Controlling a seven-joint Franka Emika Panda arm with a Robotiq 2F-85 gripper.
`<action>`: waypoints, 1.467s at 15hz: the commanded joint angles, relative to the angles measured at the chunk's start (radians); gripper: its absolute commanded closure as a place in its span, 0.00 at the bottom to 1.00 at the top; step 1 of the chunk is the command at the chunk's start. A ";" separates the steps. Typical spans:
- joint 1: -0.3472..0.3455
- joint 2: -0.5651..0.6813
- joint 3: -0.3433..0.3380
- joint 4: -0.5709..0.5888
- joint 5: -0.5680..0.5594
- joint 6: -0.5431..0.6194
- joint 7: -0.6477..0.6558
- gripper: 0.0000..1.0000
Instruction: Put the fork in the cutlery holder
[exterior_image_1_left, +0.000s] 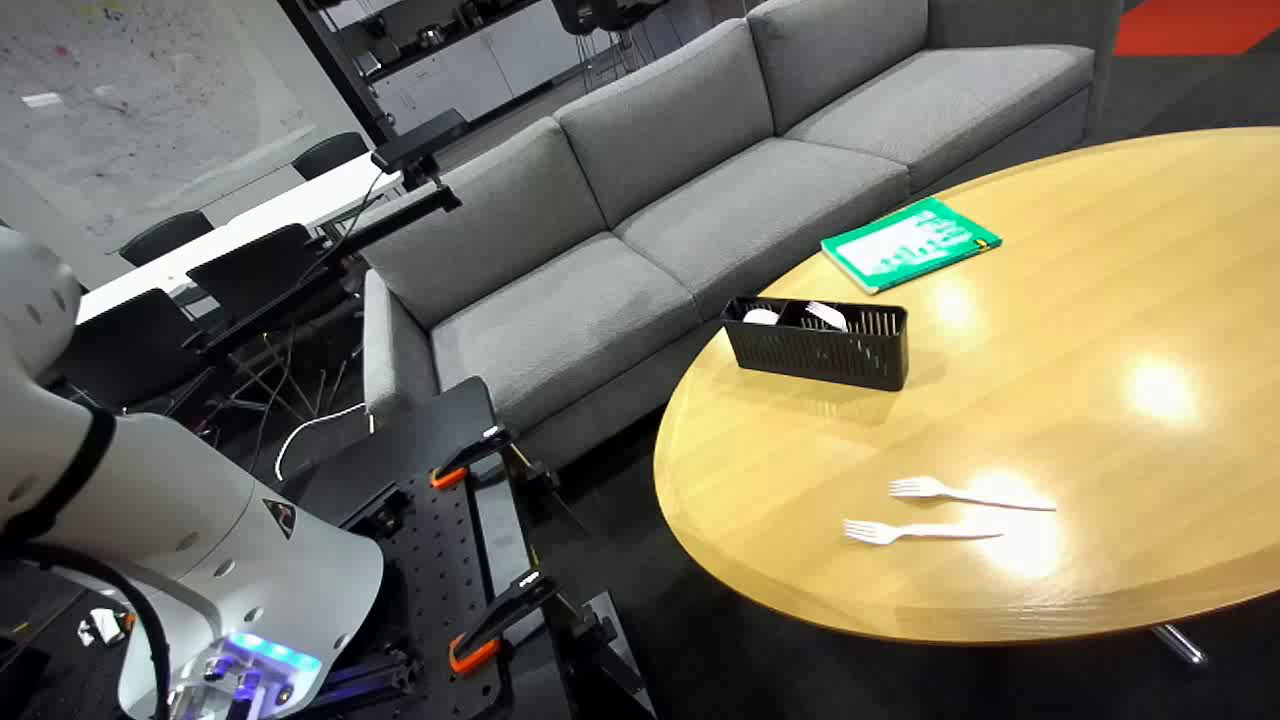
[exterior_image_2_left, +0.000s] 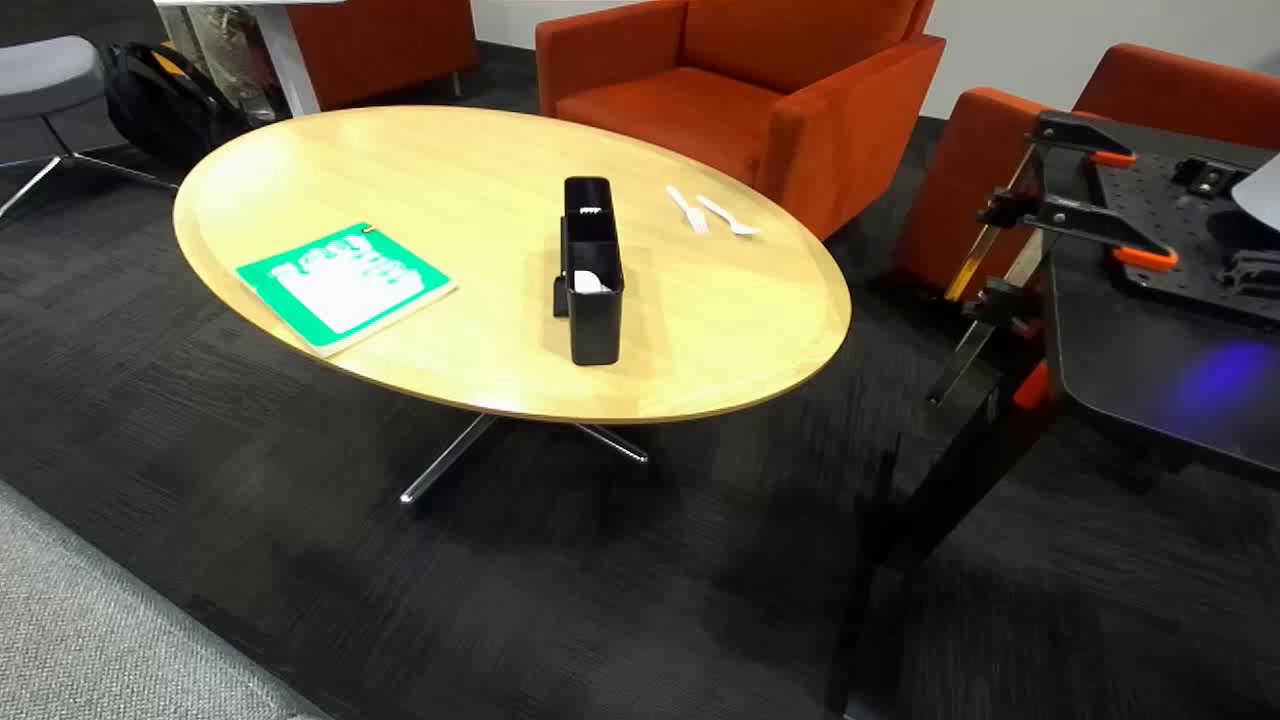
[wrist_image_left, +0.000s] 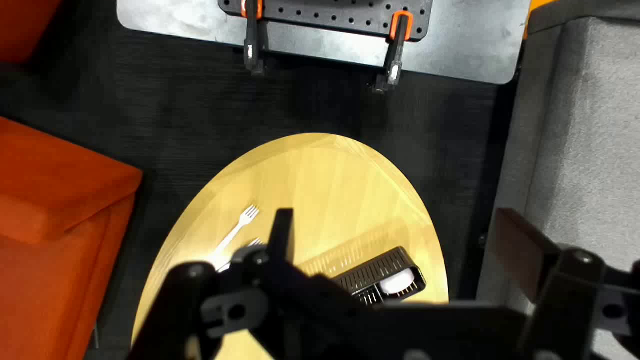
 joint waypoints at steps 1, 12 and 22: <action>-0.002 0.001 0.002 0.003 0.001 -0.002 -0.001 0.00; -0.002 0.016 0.005 0.008 0.004 0.016 0.006 0.00; -0.116 0.251 0.012 -0.069 -0.026 0.360 0.272 0.00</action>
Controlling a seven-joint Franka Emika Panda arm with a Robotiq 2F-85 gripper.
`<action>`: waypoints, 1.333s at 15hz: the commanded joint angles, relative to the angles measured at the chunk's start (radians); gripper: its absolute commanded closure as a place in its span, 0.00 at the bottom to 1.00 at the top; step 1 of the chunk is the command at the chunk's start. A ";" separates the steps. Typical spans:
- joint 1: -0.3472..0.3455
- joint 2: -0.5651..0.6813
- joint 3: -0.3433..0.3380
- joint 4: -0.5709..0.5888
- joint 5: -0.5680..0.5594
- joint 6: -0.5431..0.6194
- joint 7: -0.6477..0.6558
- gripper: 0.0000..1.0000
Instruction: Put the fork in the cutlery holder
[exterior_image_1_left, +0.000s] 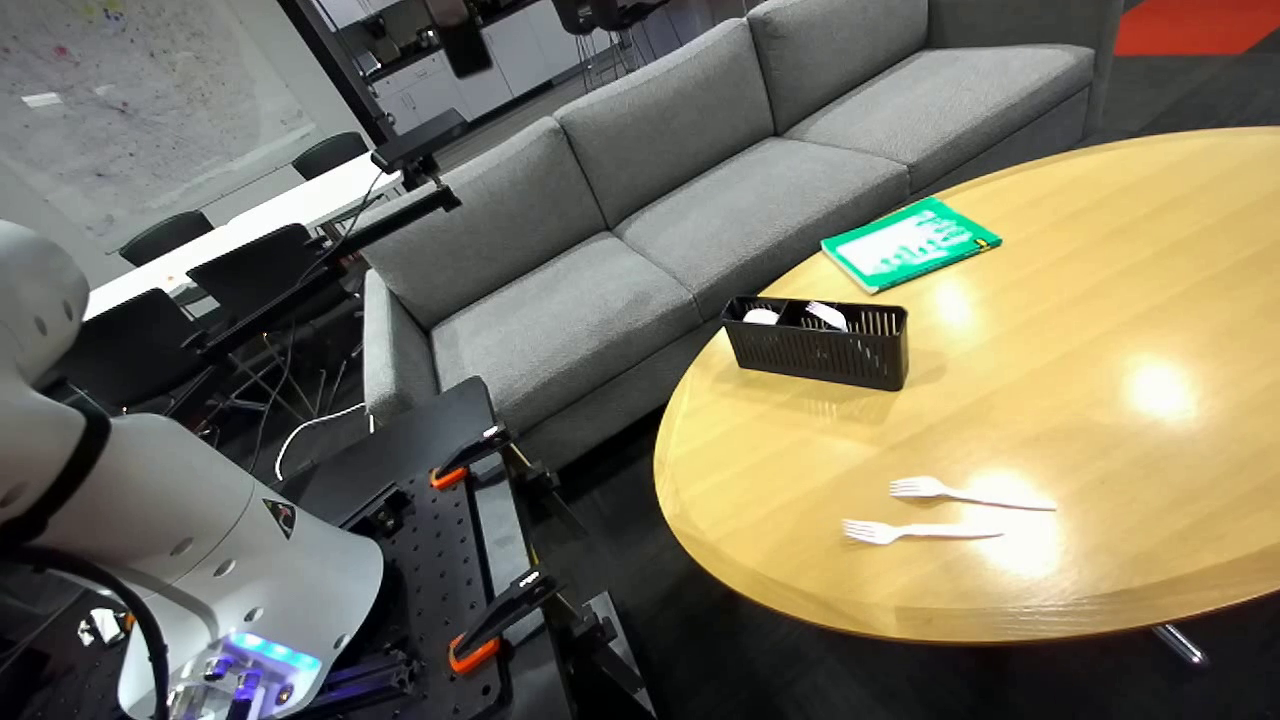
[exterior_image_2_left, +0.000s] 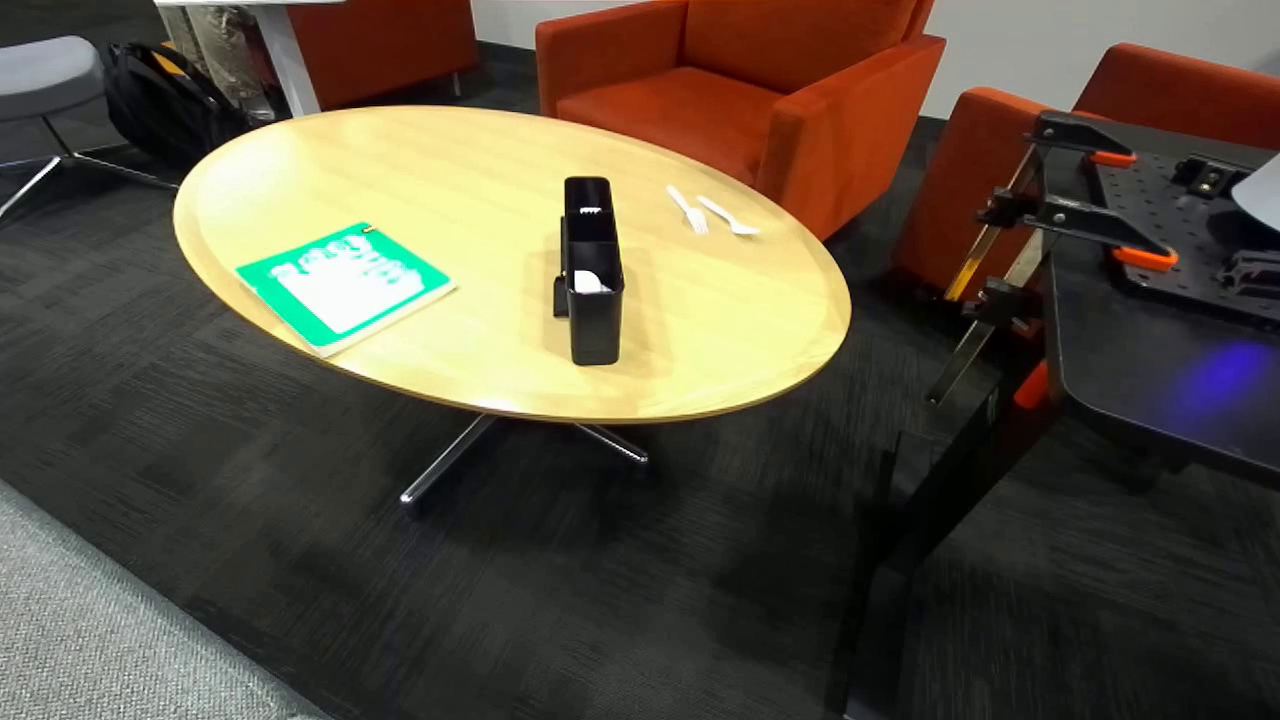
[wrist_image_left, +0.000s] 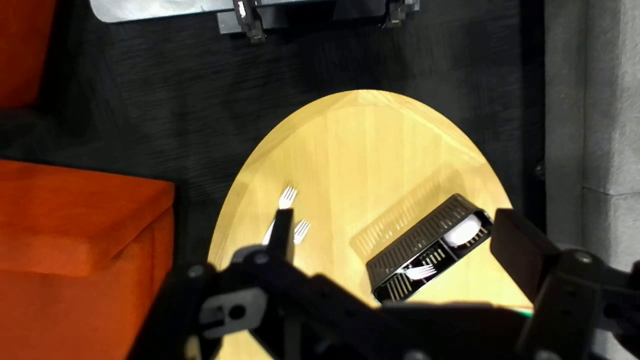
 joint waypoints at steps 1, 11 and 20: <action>-0.054 0.144 0.006 -0.038 -0.017 0.189 0.115 0.00; -0.069 0.639 -0.021 -0.006 -0.009 0.656 0.425 0.00; -0.062 0.733 -0.033 0.067 0.091 0.645 0.374 0.00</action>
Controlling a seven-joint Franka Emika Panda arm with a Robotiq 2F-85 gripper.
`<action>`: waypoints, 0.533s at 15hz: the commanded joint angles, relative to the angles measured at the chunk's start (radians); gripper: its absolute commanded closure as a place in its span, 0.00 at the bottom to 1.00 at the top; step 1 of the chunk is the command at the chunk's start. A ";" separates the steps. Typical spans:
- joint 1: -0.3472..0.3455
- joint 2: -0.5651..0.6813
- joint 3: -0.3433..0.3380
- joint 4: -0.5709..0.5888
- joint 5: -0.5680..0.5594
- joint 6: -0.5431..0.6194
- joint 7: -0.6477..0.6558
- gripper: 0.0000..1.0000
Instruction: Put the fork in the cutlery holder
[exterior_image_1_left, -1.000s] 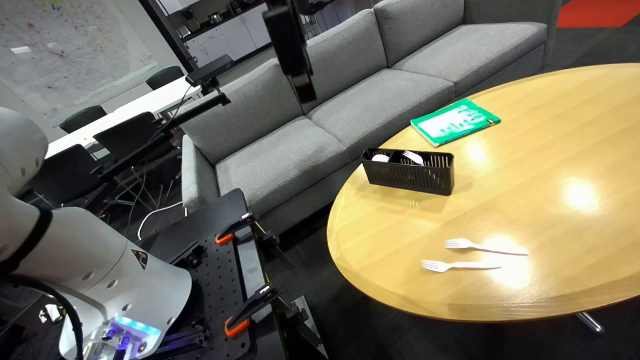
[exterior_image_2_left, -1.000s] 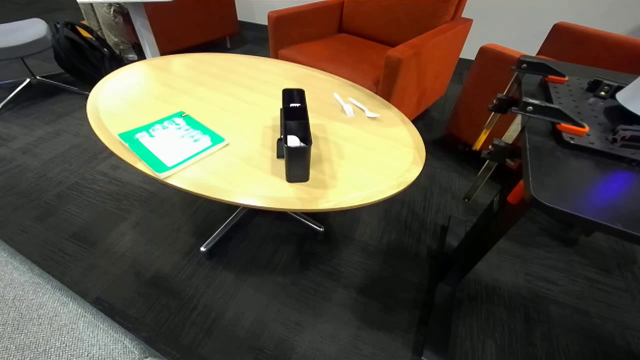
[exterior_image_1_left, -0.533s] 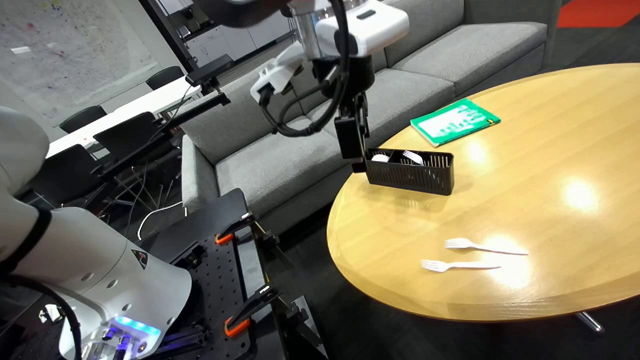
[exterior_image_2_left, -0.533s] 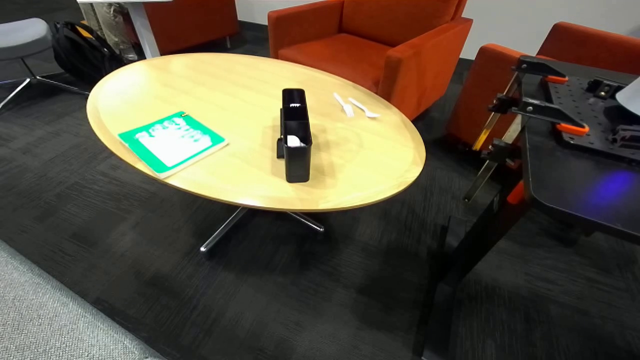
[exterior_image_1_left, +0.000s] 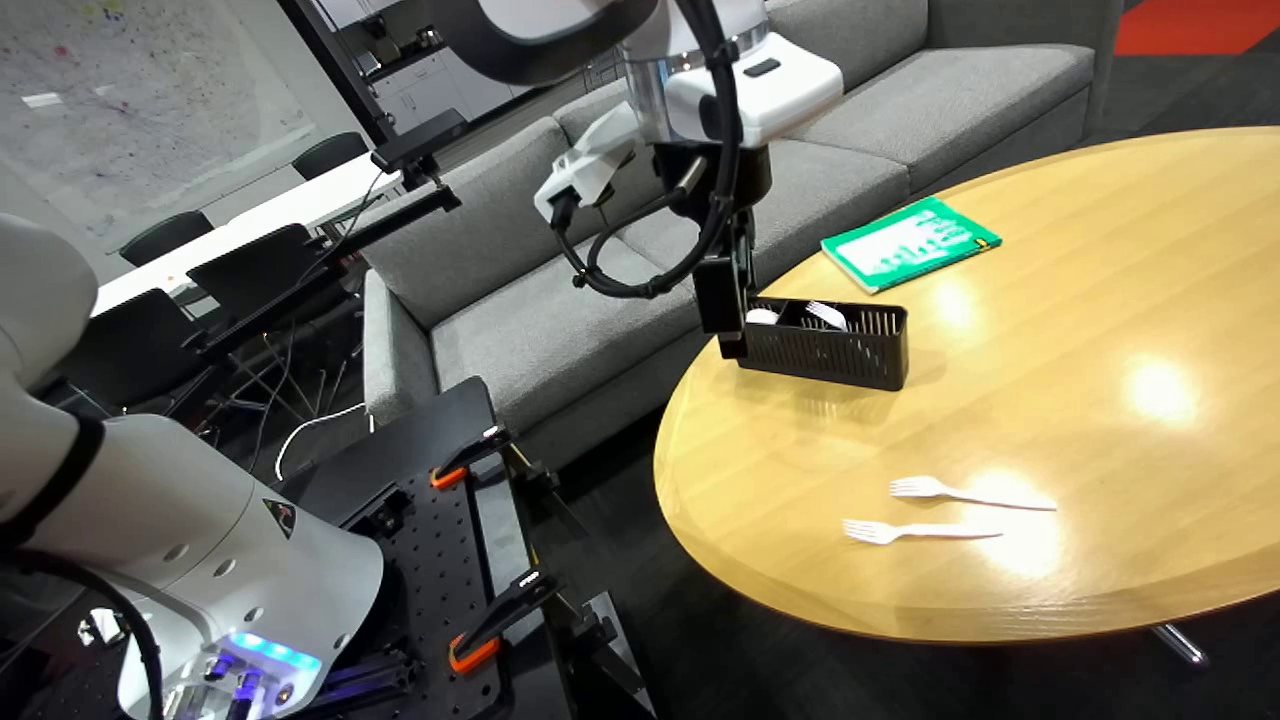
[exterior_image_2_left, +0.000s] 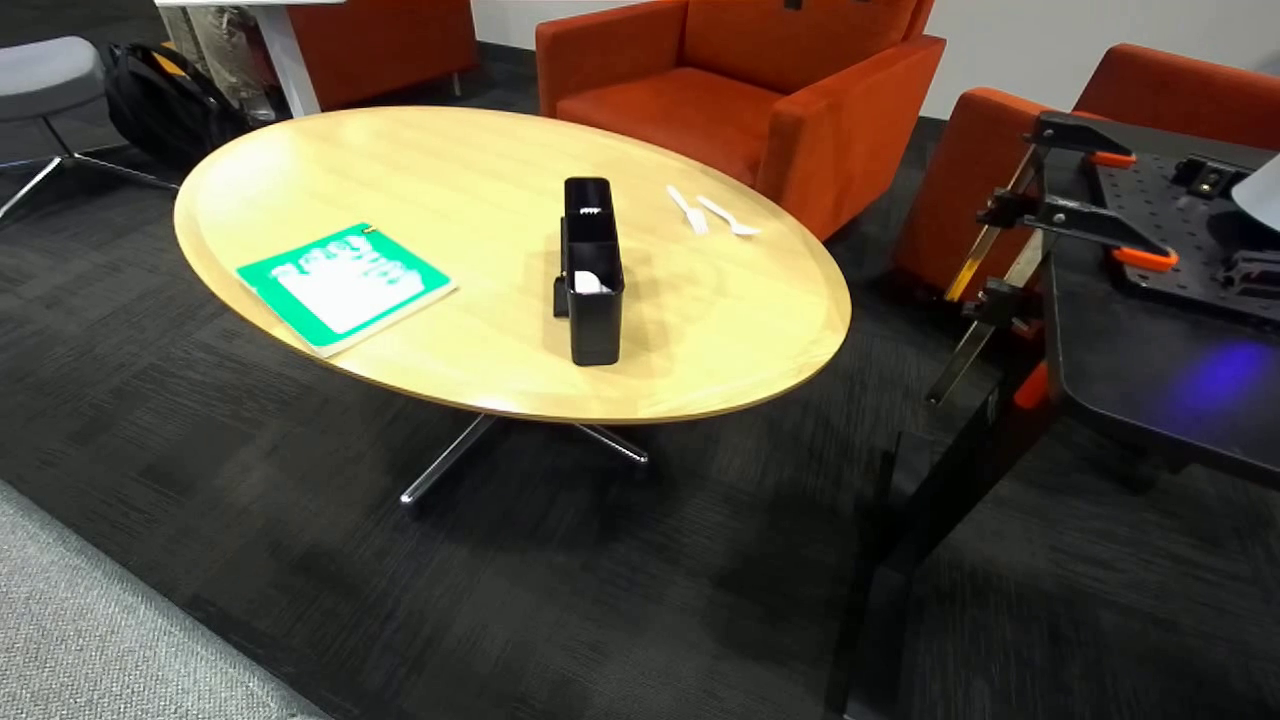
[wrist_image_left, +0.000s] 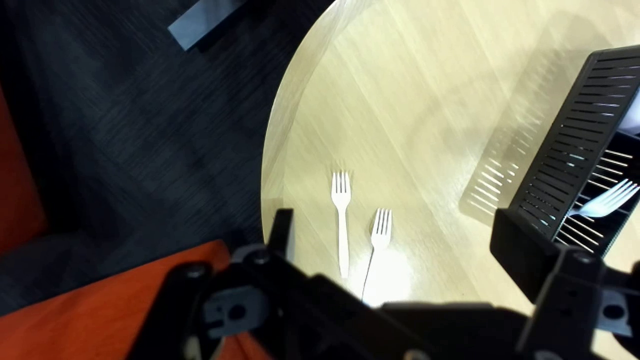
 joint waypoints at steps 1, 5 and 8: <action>0.017 0.113 -0.023 0.091 0.090 0.022 0.001 0.00; 0.004 0.316 -0.023 0.242 0.241 0.104 -0.011 0.00; 0.008 0.487 -0.032 0.368 0.278 0.185 -0.005 0.00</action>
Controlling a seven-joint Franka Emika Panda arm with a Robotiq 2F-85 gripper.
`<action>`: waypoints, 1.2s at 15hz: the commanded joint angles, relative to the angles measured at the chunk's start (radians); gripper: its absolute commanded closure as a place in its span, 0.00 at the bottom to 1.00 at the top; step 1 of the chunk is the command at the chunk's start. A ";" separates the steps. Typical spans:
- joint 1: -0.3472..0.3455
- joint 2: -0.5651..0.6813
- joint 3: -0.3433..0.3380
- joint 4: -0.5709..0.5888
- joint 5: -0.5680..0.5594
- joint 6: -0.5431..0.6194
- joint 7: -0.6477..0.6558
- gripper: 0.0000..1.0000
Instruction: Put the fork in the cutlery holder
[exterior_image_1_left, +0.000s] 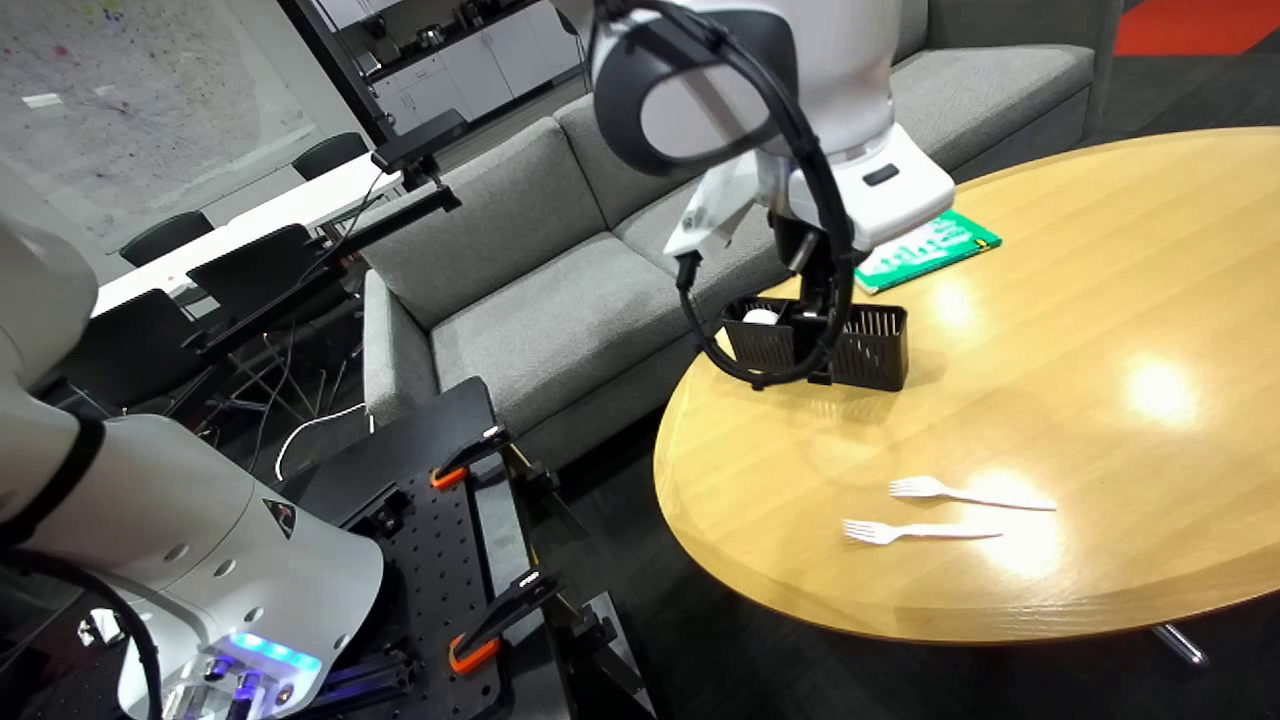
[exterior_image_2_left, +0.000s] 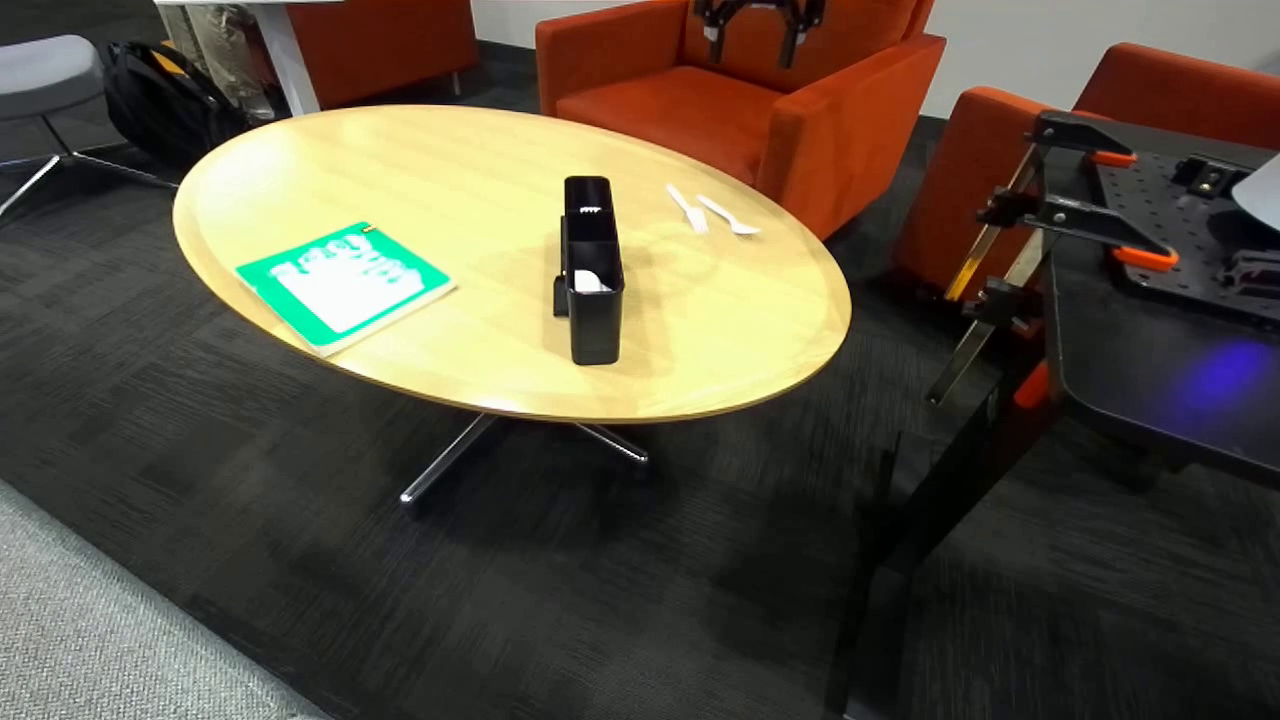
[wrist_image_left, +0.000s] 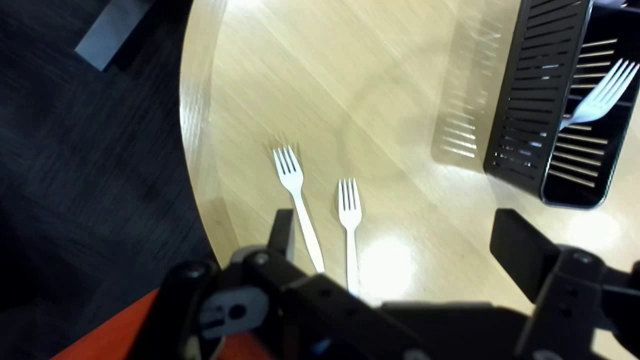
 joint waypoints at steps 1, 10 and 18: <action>0.016 0.221 -0.029 0.181 0.028 0.072 0.008 0.00; 0.024 0.578 -0.063 0.483 0.033 0.143 0.025 0.00; 0.034 0.718 -0.073 0.632 0.031 0.124 0.047 0.00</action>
